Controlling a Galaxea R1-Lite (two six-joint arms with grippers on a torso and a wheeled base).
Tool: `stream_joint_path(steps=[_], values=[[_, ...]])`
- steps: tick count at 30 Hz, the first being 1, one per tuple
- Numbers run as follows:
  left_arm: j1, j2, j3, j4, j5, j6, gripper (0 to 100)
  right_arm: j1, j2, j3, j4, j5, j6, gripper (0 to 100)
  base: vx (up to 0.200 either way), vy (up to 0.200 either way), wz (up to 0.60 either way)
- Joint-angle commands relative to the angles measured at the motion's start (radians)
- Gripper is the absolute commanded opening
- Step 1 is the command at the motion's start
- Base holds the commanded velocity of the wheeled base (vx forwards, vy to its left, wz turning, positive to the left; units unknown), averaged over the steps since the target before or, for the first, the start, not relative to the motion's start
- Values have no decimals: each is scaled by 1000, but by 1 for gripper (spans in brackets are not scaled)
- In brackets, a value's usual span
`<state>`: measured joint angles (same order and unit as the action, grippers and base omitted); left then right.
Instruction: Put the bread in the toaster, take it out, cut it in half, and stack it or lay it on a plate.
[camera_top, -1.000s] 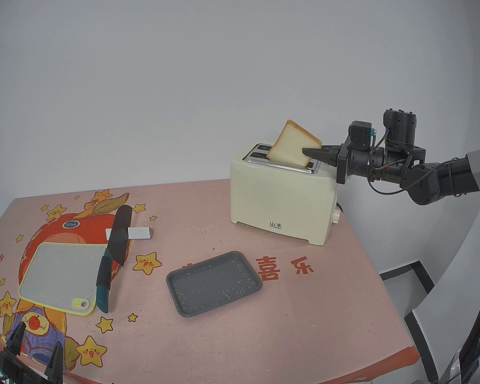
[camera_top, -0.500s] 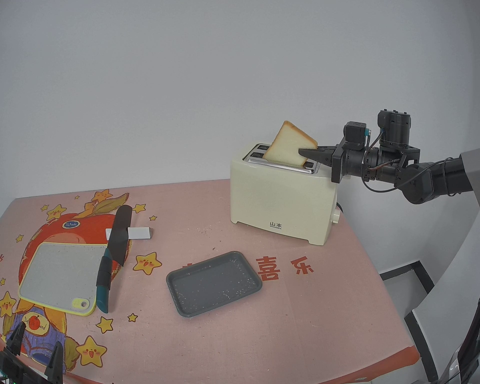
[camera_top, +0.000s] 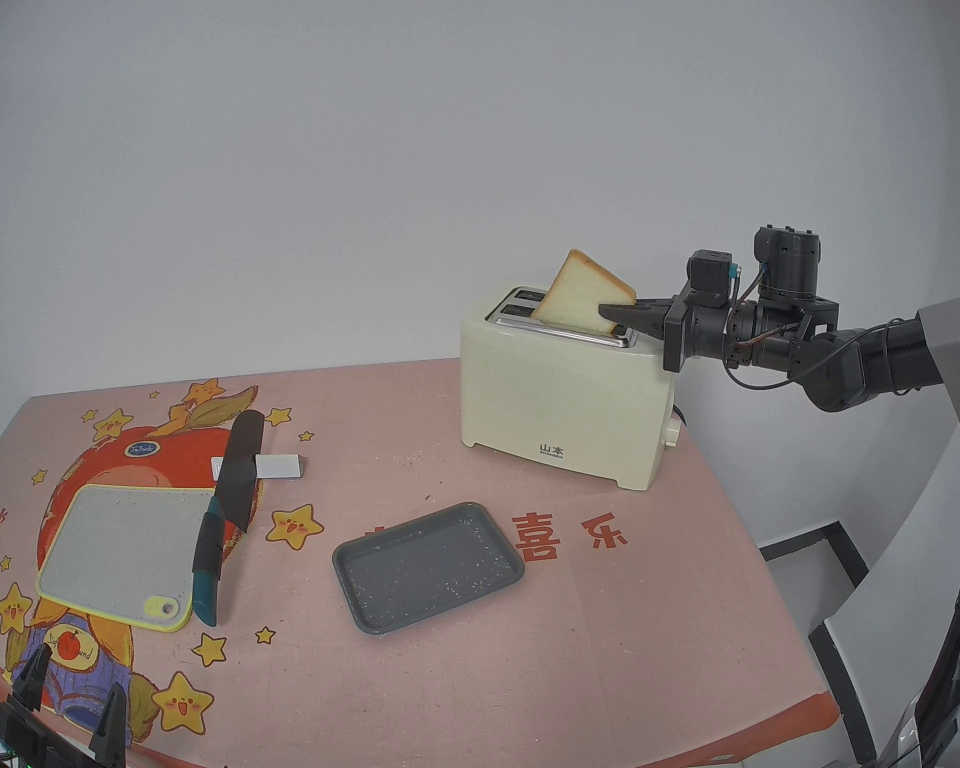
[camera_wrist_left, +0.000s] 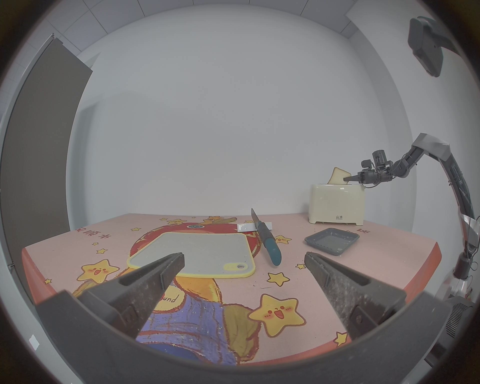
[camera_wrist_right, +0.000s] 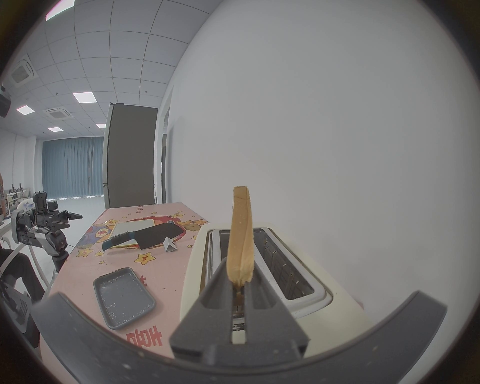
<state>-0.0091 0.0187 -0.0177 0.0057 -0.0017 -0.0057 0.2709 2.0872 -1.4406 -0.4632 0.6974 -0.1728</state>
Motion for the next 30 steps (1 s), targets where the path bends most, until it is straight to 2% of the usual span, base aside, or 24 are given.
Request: stream_joint_path(steps=[1, 23, 24, 30], values=[[0, 1, 15, 0, 0, 0, 100, 1, -3, 0, 0, -1, -1, 0, 0, 0, 0], [0, 1, 15, 0, 0, 0, 100, 10, -7, 19, -6, -16, 1, 0, 0, 0, 0], [0, 1, 15, 0, 0, 0, 100, 10, -7, 19, -6, -16, 1, 100, 0, 0, 0], [0, 1, 15, 0, 0, 0, 100, 8, -12, 22, -15, -16, 2, 100, 0, 0, 0]])
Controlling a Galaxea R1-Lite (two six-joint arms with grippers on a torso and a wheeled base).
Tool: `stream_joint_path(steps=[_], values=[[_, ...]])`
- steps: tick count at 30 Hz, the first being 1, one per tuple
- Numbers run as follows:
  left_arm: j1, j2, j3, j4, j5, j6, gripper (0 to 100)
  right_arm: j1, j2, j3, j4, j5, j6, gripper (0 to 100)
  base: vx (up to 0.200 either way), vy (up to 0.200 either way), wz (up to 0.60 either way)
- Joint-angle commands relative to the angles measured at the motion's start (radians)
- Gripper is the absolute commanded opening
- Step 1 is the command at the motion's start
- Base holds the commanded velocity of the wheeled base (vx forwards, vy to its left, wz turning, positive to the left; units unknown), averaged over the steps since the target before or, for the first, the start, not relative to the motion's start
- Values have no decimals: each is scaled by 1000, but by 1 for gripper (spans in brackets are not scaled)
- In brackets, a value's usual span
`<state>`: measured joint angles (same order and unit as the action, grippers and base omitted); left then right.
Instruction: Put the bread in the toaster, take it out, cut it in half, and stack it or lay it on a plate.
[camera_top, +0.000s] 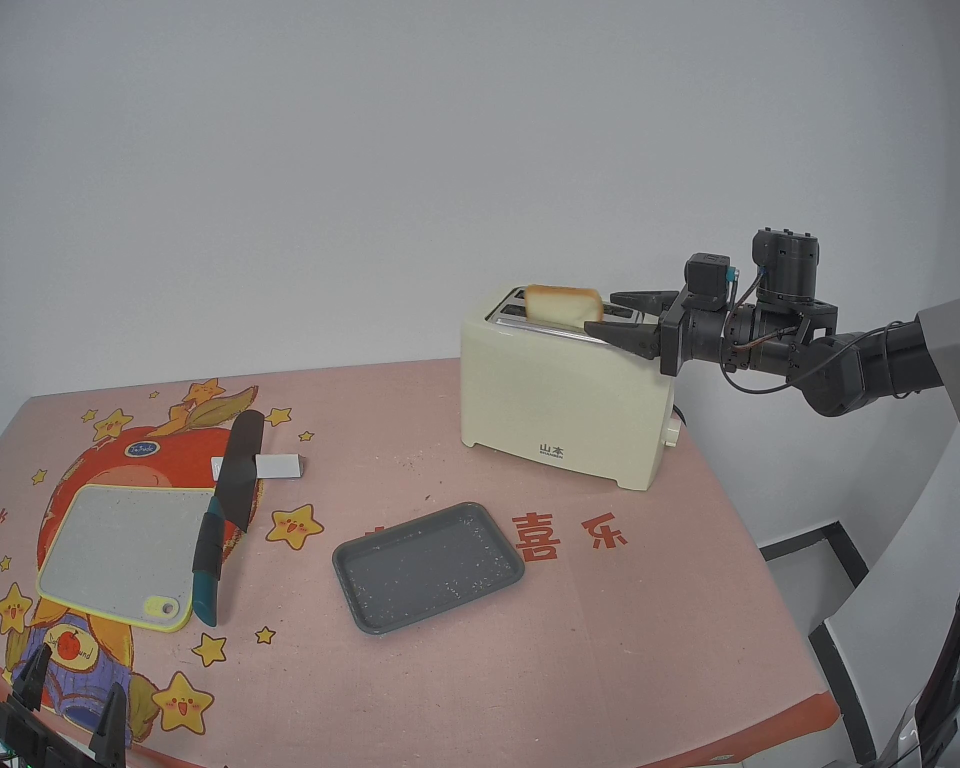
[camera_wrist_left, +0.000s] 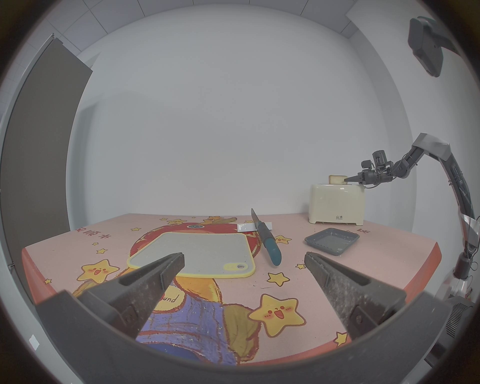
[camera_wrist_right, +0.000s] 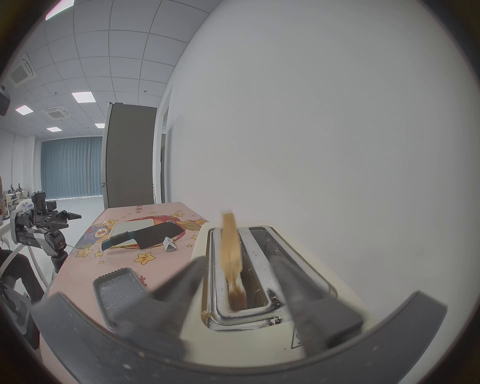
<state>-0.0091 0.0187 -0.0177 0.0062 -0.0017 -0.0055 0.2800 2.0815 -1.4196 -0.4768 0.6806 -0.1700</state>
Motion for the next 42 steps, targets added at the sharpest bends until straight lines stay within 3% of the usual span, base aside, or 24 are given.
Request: stream_joint_path(steps=[1, 14, 20, 25, 30, 37, 42], values=[[0, 1, 15, 0, 0, -1, 100, -1, -6, 2, 0, 0, 0, 100, 0, 0, 0], [0, 1, 15, 0, 0, -1, 100, 1, -57, 25, -2, -3, 6, 100, 0, 0, 0], [0, 1, 15, 0, 0, -1, 100, -1, -101, 47, -3, -78, 7, 100, 0, 0, 0], [0, 1, 16, 0, 0, -1, 100, 1, -185, 128, -3, -101, 12, 100, 0, 0, 0], [0, 1, 15, 0, 0, -1, 100, 2, -267, 206, -3, -168, 40, 100, 0, 0, 0], [0, 1, 15, 0, 0, -1, 100, -5, -388, 332, -3, -173, 132, 100, 0, 0, 0], [0, 1, 15, 0, 0, -1, 100, -33, -437, 403, -5, -170, 142, 100, 0, 0, 0]])
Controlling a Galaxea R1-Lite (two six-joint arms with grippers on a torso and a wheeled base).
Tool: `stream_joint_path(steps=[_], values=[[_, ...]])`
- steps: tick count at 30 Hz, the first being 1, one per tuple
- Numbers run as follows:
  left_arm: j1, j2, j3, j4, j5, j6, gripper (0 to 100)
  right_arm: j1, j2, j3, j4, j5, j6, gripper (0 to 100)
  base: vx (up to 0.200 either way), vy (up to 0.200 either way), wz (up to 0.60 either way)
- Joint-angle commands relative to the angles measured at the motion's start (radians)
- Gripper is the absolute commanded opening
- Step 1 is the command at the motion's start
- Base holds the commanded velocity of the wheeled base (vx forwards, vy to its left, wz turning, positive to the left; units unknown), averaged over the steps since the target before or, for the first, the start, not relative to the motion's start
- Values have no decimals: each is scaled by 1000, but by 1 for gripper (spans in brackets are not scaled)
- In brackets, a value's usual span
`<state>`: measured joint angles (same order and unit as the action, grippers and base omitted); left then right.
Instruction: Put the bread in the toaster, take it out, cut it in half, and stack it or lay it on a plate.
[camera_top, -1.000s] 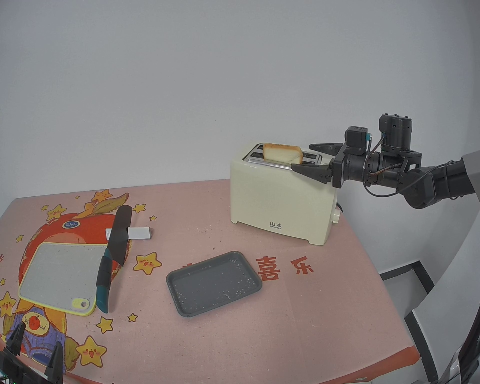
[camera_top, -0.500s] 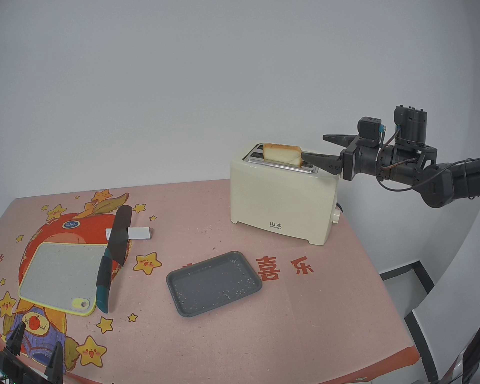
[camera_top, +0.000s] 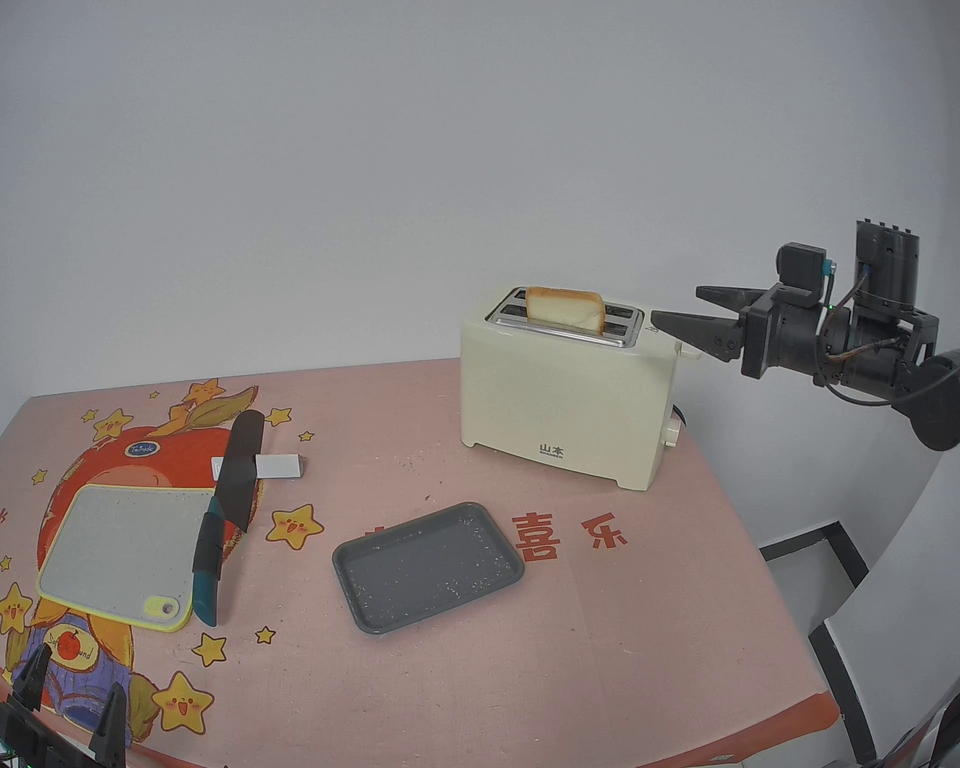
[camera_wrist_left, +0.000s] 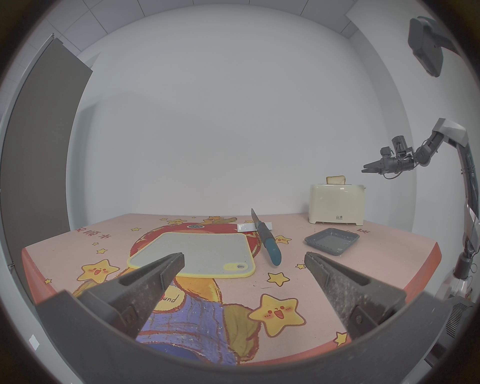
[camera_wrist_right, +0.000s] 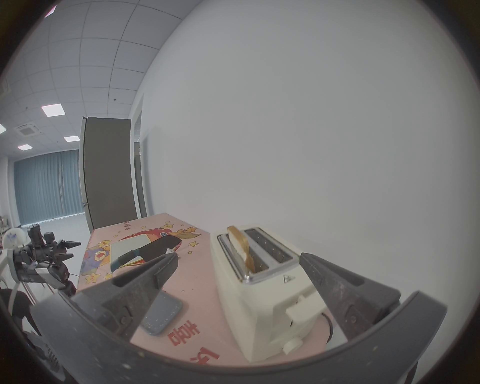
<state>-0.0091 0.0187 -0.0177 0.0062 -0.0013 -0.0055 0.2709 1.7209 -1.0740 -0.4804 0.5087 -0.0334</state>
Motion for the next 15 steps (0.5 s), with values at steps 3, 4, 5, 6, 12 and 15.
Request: stream_joint_path(steps=[3, 4, 5, 6, 12, 15], values=[[0, 1, 15, 0, 0, -1, 100, -47, -84, 97, -7, 4, 3, 100, 0, 0, 0], [0, 1, 15, 0, 0, -1, 100, -53, -84, 108, -12, 4, 4, 100, 0, 0, 0], [0, 1, 16, 0, 0, -1, 100, -76, -87, 144, -46, 5, 9, 100, 0, 0, 0], [0, 1, 15, 0, 0, -1, 100, -84, -86, 164, -73, 7, 9, 100, 0, 0, 0], [0, 1, 15, 0, 0, -1, 100, -85, -86, 278, -264, 16, 99, 100, 0, 0, 0], [0, 1, 16, 0, 0, -1, 100, -85, -92, 332, -331, 16, 147, 100, 0, 0, 0]])
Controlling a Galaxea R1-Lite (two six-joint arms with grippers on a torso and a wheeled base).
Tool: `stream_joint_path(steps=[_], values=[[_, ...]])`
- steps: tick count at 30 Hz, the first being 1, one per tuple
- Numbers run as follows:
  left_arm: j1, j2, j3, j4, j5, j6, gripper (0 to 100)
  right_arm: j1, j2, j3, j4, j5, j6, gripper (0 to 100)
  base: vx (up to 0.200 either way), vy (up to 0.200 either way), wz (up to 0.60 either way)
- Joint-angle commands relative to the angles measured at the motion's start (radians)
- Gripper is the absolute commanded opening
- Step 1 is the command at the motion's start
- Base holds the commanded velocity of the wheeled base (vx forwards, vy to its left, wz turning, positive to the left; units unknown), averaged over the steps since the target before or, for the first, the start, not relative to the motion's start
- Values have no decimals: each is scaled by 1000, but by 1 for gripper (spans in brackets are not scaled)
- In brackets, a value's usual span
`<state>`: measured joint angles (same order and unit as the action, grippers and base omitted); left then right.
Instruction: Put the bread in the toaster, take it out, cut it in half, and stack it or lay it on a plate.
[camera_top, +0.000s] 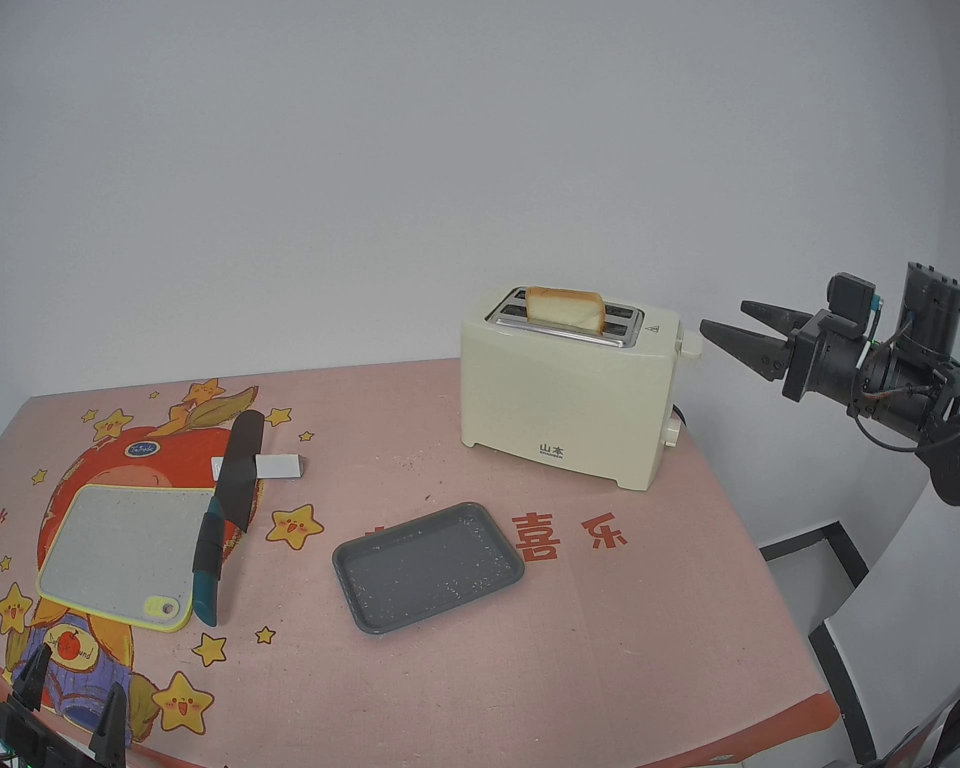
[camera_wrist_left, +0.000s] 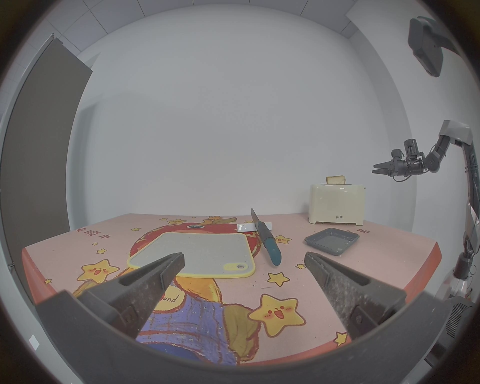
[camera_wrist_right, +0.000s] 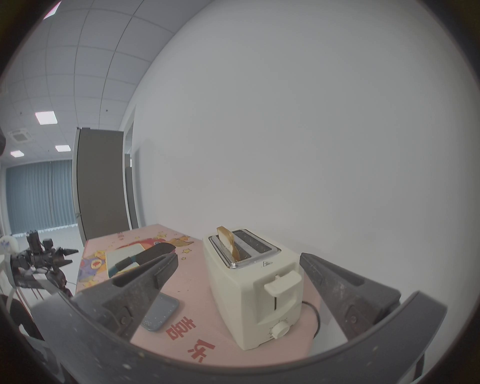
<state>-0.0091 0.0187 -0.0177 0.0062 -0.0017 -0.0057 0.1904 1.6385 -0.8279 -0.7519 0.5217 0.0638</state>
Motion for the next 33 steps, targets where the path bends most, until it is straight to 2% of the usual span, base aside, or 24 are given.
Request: stream_joint_path(steps=[1, 3, 7, 8, 9, 11, 14, 17, 19, 23, 27, 33], values=[[0, 1, 15, 0, 0, 0, 100, -5, -9, 135, -113, 4, 79, 100, 0, 0, 0], [0, 1, 15, 0, 0, 0, 100, -5, -9, 162, -149, 4, 88, 100, 0, 0, 0], [0, 1, 15, 0, 0, 0, 100, -5, -3, 308, -326, 31, 97, 100, 0, 0, 0], [0, 1, 15, 0, 0, 0, 100, -5, -3, 314, -333, 32, 97, 100, 0, 0, 0], [0, 1, 15, 0, 0, 0, 100, -8, -9, 378, -386, 29, 97, 100, 0, 0, 0], [0, 1, 15, 0, 0, 0, 100, -8, -2, 408, -432, 26, 100, 100, 0, 0, 0], [0, 1, 15, 0, 0, 0, 100, -9, 6, 411, -449, 24, 111, 100, 0, 0, 0], [0, 1, 15, 0, 0, 0, 100, -22, 9, 417, -417, 23, 143, 100, 0, 0, 0], [0, 1, 15, 0, 0, 1, 100, -42, 18, 421, -371, 21, 133, 100, 0, 0, 0], [0, 1, 15, 0, 0, 0, 100, -78, 50, 438, -372, 21, 106, 100, 0, 0, 0], [0, 1, 16, 0, 0, 0, 100, -138, 106, 447, -419, 21, 77, 100, 0, 0, 0], [0, 1, 15, 0, 0, 0, 100, -131, 234, 421, -544, 18, 74, 100, 0, 0, 0]])
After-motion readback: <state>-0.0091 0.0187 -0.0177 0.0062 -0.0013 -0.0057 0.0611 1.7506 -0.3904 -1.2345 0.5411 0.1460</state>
